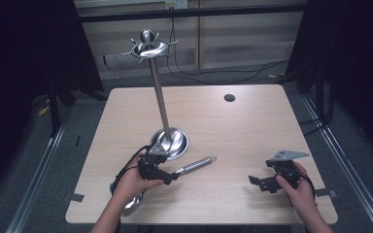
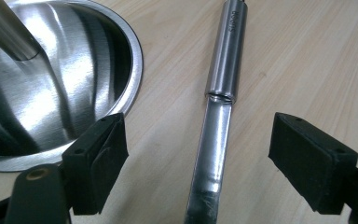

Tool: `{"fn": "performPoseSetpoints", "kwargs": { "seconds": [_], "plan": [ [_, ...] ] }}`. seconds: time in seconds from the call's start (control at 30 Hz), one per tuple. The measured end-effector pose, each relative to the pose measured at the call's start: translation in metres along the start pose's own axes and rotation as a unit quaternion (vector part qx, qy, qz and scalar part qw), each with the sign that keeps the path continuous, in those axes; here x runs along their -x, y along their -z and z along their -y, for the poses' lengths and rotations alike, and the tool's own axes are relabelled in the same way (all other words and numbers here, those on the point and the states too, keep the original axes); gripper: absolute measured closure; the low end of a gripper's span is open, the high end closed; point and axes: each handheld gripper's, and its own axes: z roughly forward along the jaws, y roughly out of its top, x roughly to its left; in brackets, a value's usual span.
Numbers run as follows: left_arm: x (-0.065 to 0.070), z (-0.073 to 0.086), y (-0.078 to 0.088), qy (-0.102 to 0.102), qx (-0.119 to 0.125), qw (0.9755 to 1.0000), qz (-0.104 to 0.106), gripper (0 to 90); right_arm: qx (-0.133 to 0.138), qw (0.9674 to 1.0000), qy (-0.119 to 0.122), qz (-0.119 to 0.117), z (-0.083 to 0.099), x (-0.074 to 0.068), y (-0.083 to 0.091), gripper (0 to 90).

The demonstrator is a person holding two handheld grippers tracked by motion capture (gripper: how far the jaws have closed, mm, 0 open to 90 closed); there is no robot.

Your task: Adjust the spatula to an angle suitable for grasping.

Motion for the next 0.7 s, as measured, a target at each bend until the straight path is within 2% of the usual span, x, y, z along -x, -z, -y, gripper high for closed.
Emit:
{"fn": "performPoseSetpoints", "kwargs": {
  "seconds": [0.1,0.2,0.3,0.37,0.4,0.47,0.5,0.57,0.6,0.63,0.67,0.7],
  "plan": [
    [0.001,0.000,0.000,-0.005,0.003,1.0000,-0.002,21.1,-0.001,1.0000,0.002,-0.001,0.000,-0.001,0.000,1.9],
    [0.005,-0.003,0.002,-0.010,0.014,0.9998,0.007,27.7,0.000,1.0000,0.005,0.000,-0.001,-0.002,0.000,1.9],
    [0.011,-0.005,0.003,-0.023,-0.001,0.9997,0.013,39.4,0.000,1.0000,0.005,-0.002,-0.001,-0.002,0.000,1.9],
    [0.014,-0.006,0.002,-0.018,0.008,0.9998,0.007,49.4,0.000,1.0000,0.005,-0.003,-0.001,-0.002,0.000,1.9],
    [0.016,-0.007,0.002,-0.023,0.004,0.9996,0.014,57.7,0.001,1.0000,0.005,-0.003,-0.001,-0.002,0.000,1.9],
    [0.018,-0.009,0.002,-0.024,-0.003,0.9995,0.021,64.7,0.002,1.0000,0.005,-0.004,-0.001,-0.002,0.001,1.9],
    [0.020,-0.010,0.001,-0.039,-0.016,0.9988,0.025,71.3,0.000,1.0000,0.007,-0.004,0.000,-0.002,0.000,1.9],
    [0.023,-0.011,-0.002,-0.032,-0.016,0.9990,0.026,73.9,-0.001,1.0000,0.007,-0.005,0.000,-0.002,0.000,1.9],
    [0.020,-0.011,-0.001,-0.055,-0.034,0.9975,0.030,75.9,-0.003,1.0000,0.007,-0.003,0.000,-0.002,-0.001,1.9],
    [0.021,-0.010,-0.005,-0.050,-0.045,0.9972,0.032,82.3,-0.003,0.9999,0.010,-0.005,0.000,-0.003,-0.001,1.9],
    [0.021,-0.010,-0.005,-0.050,-0.045,0.9972,0.032,82.5,-0.003,0.9999,0.011,-0.006,0.000,-0.003,-0.001,1.9],
    [0.022,-0.009,-0.009,-0.055,-0.057,0.9963,0.032,82.9,-0.002,0.9999,0.010,-0.006,0.000,-0.003,-0.001,1.9]
  ]
}}
